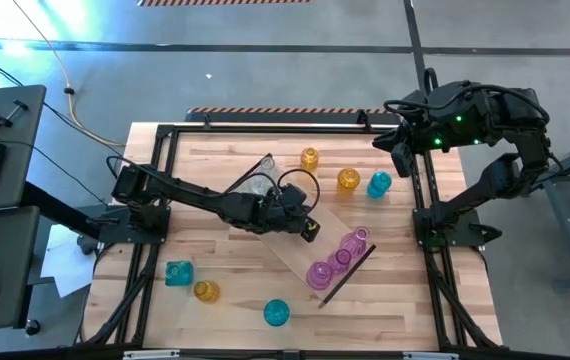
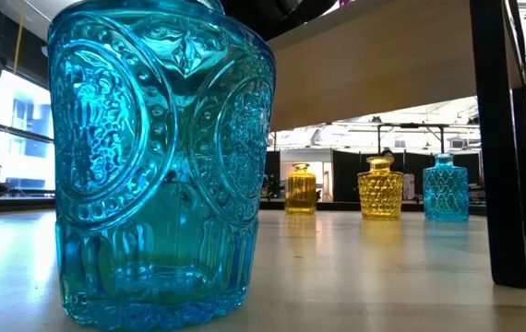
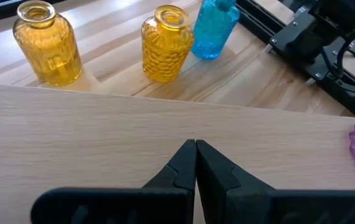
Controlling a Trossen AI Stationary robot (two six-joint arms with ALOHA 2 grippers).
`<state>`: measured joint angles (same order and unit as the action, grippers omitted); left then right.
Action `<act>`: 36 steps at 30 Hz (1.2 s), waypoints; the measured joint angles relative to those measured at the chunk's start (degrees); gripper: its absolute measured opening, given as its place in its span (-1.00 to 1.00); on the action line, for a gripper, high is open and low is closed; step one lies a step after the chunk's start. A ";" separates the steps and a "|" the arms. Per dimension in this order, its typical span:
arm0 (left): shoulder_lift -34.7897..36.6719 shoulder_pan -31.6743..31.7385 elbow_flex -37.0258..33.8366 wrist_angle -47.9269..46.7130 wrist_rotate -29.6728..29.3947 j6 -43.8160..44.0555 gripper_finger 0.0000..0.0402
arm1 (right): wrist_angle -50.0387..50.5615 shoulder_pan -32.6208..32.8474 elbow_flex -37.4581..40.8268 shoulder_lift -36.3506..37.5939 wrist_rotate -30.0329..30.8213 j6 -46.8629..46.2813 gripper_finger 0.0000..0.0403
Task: Sort vases onto shelf
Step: Put the transparent flower vase on the shelf aligned with the other transparent flower vases, then put the top right yellow flower vase on the shelf
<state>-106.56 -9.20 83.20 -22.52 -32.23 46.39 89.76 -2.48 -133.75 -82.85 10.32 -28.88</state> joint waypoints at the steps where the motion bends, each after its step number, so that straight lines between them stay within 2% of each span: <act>1: 0.00 0.08 0.00 -0.34 -0.02 0.00 -1.00 | 0.00 0.00 0.00 0.00 -0.01 0.00 -0.84; 15: 0.01 0.47 0.00 -3.02 -0.81 -0.16 -1.00 | 0.00 0.02 0.00 0.00 -0.02 -0.01 -0.84; 23: 2.49 -0.36 0.19 2.12 2.63 -4.52 -1.00 | -0.03 0.02 0.00 -0.01 0.00 0.79 -0.84; 26: 4.77 -0.41 0.26 1.16 3.16 -5.82 -1.00 | -0.32 0.02 0.00 -0.02 0.00 0.85 -0.84; 30: 8.12 -0.38 1.95 1.67 3.13 -10.46 -1.00 | -0.37 0.02 0.00 -0.02 0.09 0.90 -0.84; 36: 14.73 -0.07 6.66 2.66 3.21 -23.55 -1.00 | -0.40 0.02 0.00 -0.02 3.25 2.87 -0.84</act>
<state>-91.83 -9.27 89.86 -19.85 -29.03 22.84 89.35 -2.46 -133.75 -82.87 13.58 -26.01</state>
